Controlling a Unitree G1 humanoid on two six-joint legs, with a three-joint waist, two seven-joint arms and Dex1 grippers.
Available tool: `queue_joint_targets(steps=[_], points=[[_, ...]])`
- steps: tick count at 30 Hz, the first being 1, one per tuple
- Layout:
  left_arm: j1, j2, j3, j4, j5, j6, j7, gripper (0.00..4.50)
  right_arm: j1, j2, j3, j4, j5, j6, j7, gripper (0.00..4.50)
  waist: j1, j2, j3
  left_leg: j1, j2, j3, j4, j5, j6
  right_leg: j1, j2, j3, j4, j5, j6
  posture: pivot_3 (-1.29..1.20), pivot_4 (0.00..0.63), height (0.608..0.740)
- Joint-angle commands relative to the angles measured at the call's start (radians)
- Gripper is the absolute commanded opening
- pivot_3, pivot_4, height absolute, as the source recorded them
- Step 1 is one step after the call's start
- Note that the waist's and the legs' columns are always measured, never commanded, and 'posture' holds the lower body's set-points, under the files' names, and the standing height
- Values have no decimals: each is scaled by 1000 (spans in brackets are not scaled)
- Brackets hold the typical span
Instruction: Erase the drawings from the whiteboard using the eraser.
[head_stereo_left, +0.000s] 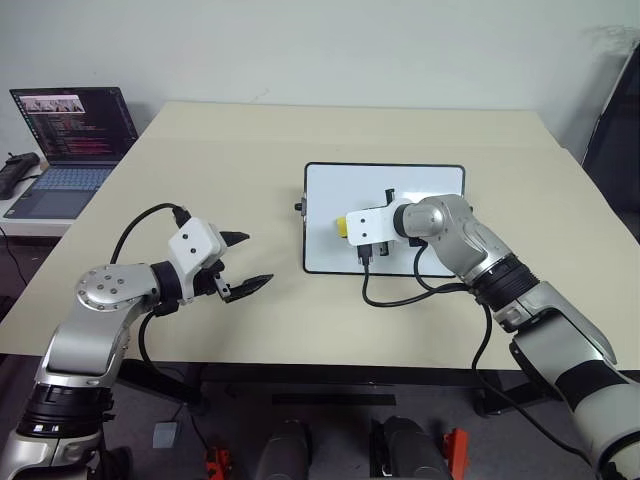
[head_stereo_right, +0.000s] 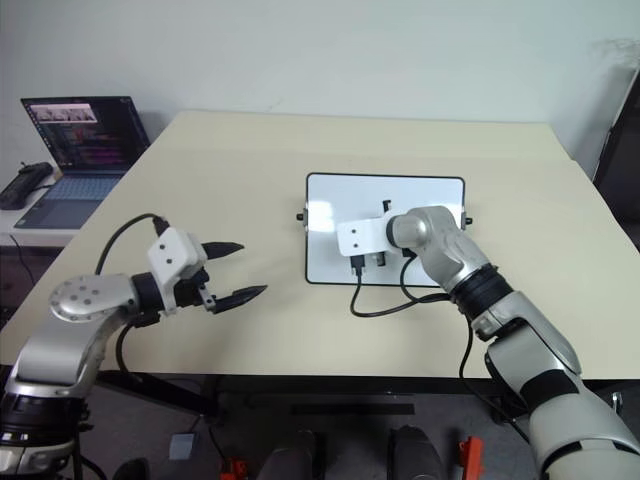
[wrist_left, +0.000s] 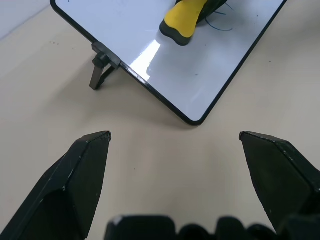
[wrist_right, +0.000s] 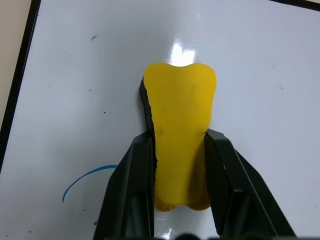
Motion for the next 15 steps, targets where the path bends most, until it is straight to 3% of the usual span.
queue_joint_targets(steps=[1, 10, 15], points=[[-22, 1, 9, 0, -2, -20, -2, 4500, 36, -15, -9, -29, -23, 36, 28, 997, 0, 0, 0, -1, 0, 0, 0, 0, 0, 0, 0, 0, 0, 0, 0, 0, 150, 740], [-30, -1, 7, -9, -8, -15, -1, 4500, 169, 52, 47, -235, -36, 103, 113, 997, -5, 0, 0, -4, 1, 0, -2, -1, -1, -3, 1, -1, -1, 1, 4, 0, 150, 740], [-35, -4, 9, -15, -11, -10, 2, 4500, 172, 82, 45, -234, -53, 135, 109, 997, -6, 0, 0, -7, 1, 0, -2, -1, -1, -7, 2, -1, -1, 1, 4, 0, 150, 740]])
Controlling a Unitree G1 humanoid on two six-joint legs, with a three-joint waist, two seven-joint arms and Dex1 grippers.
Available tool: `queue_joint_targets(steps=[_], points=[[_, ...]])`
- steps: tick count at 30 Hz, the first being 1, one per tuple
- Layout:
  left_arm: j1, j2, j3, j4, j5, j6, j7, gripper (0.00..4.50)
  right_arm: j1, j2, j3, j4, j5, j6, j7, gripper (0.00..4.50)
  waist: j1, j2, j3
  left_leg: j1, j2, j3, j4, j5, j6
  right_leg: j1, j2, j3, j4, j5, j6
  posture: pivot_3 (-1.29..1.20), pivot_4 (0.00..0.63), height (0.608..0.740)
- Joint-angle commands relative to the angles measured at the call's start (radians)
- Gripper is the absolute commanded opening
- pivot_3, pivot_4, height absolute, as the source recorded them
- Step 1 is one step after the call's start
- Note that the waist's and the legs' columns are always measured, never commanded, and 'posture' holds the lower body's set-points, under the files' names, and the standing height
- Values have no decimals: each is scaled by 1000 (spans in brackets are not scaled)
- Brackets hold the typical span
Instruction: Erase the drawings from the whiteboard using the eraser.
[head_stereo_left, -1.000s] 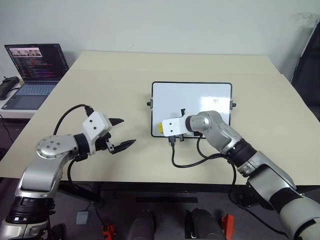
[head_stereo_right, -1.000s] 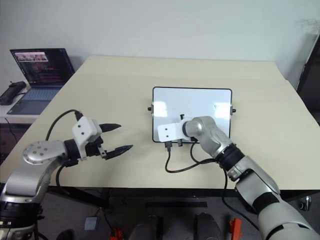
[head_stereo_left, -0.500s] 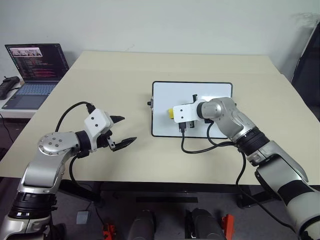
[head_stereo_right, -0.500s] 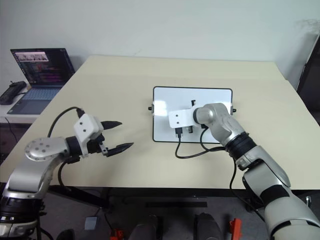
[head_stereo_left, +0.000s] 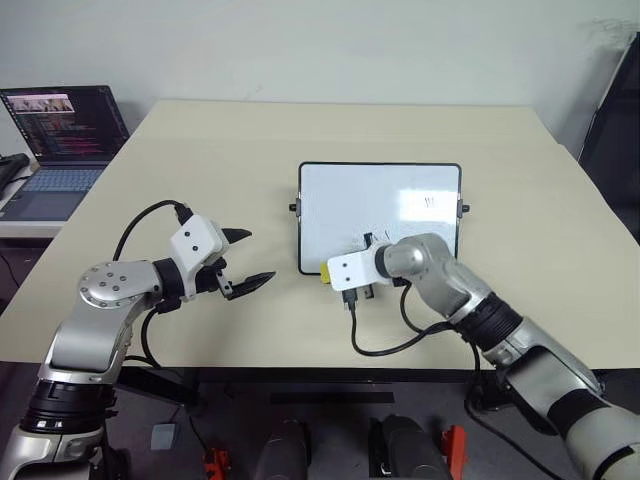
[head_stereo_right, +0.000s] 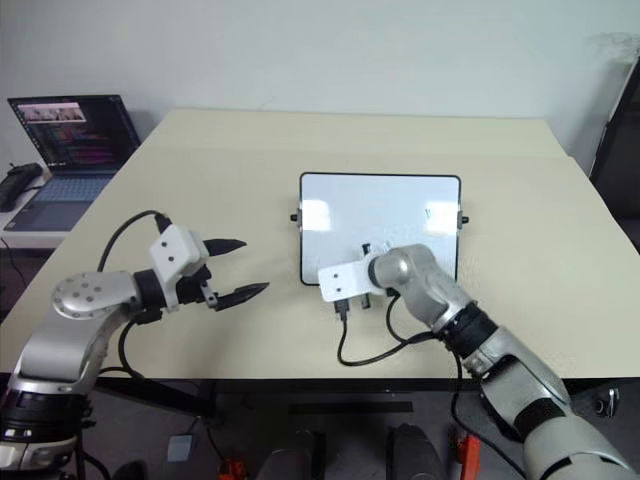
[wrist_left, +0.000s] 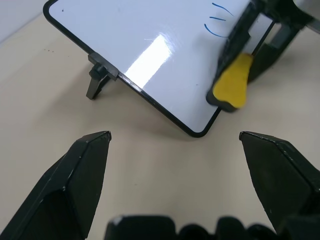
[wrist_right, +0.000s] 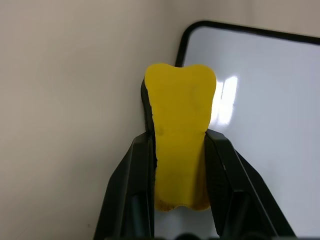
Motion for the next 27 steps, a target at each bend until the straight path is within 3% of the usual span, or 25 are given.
queue_joint_targets(steps=[1, 17, 23, 27], points=[[-15, 2, 14, -19, -10, -6, 1, 4500, -20, 7, -6, 12, -24, 15, -9, 997, 0, 0, 0, 0, 0, 0, 0, 0, 0, 0, 0, 0, 0, 0, 0, 0, 150, 740], [-45, 1, 2, -2, -5, -6, -7, 4500, -201, -12, -75, 225, -15, -36, -109, 997, 3, 0, 0, -1, 0, 0, 0, 0, 0, -1, 1, 0, 0, 0, 0, 0, 150, 740], [-66, -19, 21, -20, -48, 15, -5, 4500, -211, 14, -183, 98, 137, 18, -14, 997, 2, 0, 0, -4, 0, 0, 0, 0, 0, -4, 1, 0, 0, 0, 0, 0, 150, 740], [-86, -40, 65, -74, -135, 70, 9, 4500, -177, -10, -359, -126, 405, 116, 134, 996, 2, 1, 1, -12, 1, 0, 0, 0, 0, -13, 1, 0, 2, 3, -5, 0, 150, 740]])
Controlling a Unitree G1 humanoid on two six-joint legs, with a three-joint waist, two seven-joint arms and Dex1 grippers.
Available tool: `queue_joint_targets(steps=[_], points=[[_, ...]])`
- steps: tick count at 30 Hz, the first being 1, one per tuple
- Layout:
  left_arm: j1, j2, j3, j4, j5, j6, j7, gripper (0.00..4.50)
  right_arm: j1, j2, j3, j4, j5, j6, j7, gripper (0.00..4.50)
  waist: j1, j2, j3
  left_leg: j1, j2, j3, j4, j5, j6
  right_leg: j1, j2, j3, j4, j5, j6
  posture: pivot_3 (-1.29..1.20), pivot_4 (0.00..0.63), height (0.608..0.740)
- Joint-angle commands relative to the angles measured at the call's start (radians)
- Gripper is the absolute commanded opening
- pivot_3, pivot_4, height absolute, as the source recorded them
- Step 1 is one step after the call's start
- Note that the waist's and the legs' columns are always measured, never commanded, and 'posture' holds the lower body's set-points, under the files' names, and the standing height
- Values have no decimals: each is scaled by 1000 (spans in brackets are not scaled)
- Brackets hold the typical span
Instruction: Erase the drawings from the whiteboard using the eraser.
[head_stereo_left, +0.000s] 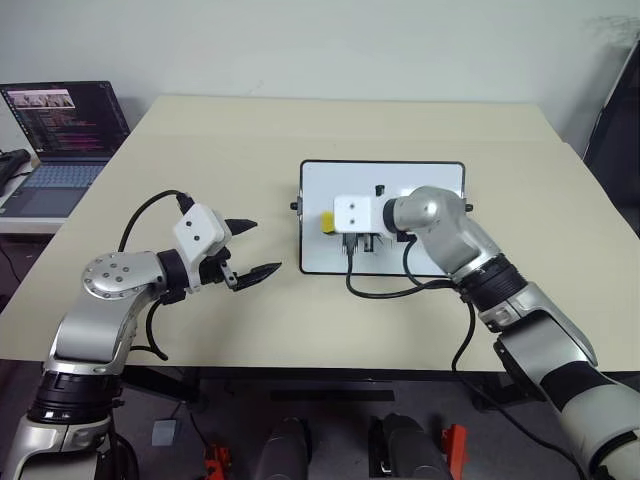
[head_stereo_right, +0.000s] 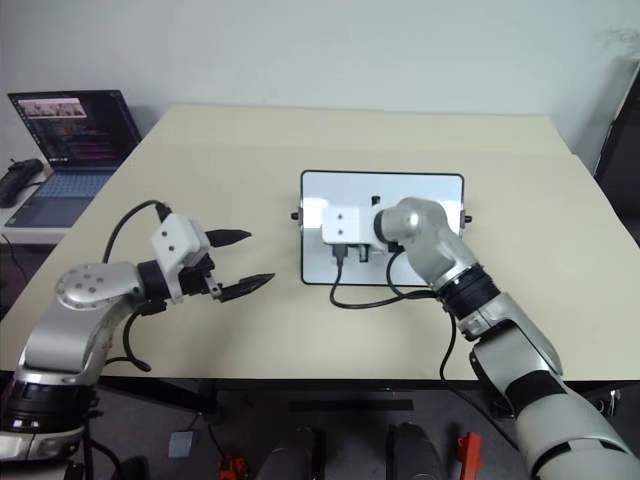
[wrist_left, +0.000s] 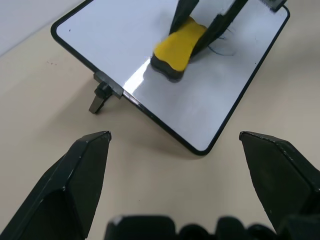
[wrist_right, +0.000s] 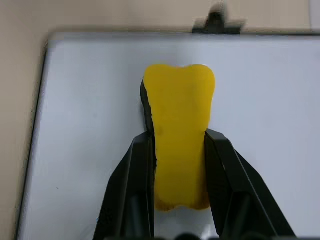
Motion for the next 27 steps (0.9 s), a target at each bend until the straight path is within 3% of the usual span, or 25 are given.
queue_joint_targets(steps=[1, 5, 10, 18, 27], points=[[-33, -14, 73, -77, -98, 41, 14, 4500, 16, -43, -168, -212, 225, 73, 113, 996, 0, 0, 0, -1, 0, -1, 0, 0, 0, 0, 0, -1, 0, 0, 0, 0, 150, 740], [-63, -32, 121, -112, -177, 100, 49, 4500, 75, -165, -279, -276, 327, 123, 158, 996, 6, 0, 0, -2, 0, -2, 0, -1, -1, 1, 0, -3, -2, 0, 0, 0, 150, 740], [-53, 4, 93, -124, -151, 107, 33, 4500, 169, -375, -356, -220, 309, 101, 140, 996, 4, -1, 0, -2, -1, -1, 1, -1, -1, 2, -1, -2, -4, -1, 2, 0, 150, 740], [-55, 33, 34, -90, -89, 86, 3, 4500, 345, -619, -478, -238, 359, 73, 178, 996, 1, 0, 1, -1, 0, 2, 0, -1, -1, 1, 0, 1, -4, -3, 5, 0, 150, 740], [-76, 32, 19, -74, -67, 67, -3, 4500, 358, -675, -488, -198, 372, 24, 157, 996, -5, 0, 1, 1, 1, 4, 1, -1, -1, 1, 1, 3, -3, -3, 5, 0, 150, 740]])
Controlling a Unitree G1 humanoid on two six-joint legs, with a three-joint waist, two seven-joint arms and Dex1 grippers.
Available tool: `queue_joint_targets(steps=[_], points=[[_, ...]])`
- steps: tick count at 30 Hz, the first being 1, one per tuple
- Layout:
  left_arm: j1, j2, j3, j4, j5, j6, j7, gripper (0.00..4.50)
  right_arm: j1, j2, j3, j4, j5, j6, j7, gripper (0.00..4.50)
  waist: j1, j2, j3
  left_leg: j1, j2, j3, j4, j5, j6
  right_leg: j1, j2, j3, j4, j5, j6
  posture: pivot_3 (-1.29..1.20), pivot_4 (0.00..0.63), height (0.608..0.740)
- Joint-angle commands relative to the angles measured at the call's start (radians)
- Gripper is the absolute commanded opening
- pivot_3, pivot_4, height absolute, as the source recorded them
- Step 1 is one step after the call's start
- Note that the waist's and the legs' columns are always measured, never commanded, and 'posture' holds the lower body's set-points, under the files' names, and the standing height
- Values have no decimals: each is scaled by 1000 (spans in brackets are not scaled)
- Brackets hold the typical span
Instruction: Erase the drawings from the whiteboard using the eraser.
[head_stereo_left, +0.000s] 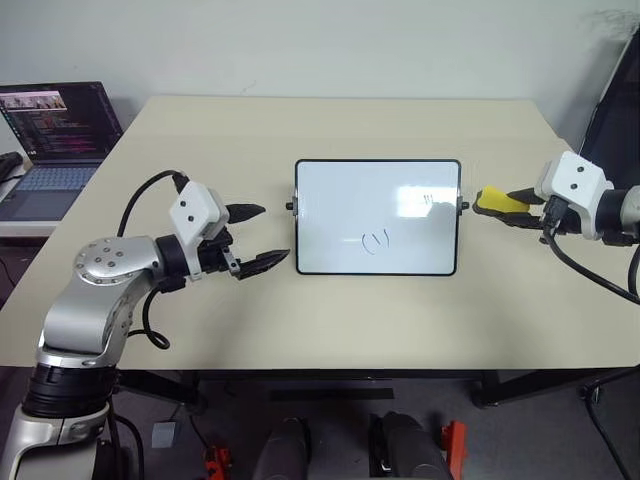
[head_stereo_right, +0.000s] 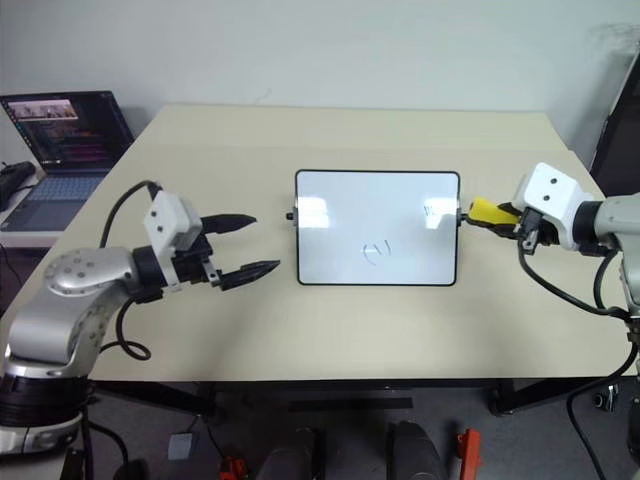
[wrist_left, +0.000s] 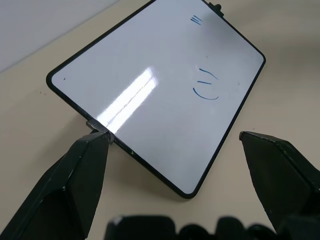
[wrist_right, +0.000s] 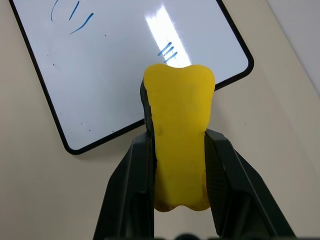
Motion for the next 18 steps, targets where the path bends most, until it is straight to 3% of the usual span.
queue_joint_targets(steps=[1, 18], points=[[-21, 7, 9, -1, 9, -23, -3, 4500, -29, -26, -29, -4, 17, -21, -3, 996, 1, 0, 0, 0, 0, 0, 0, 0, 0, 0, 0, 0, 0, 0, 0, 0, 150, 740], [-20, 15, 1, -1, 24, -25, -26, 4500, -30, -26, -17, 8, 23, -37, 2, 996, 5, 0, 0, 0, 0, 0, 0, 0, 0, 0, 0, 0, 0, 0, 0, 0, 150, 740]])
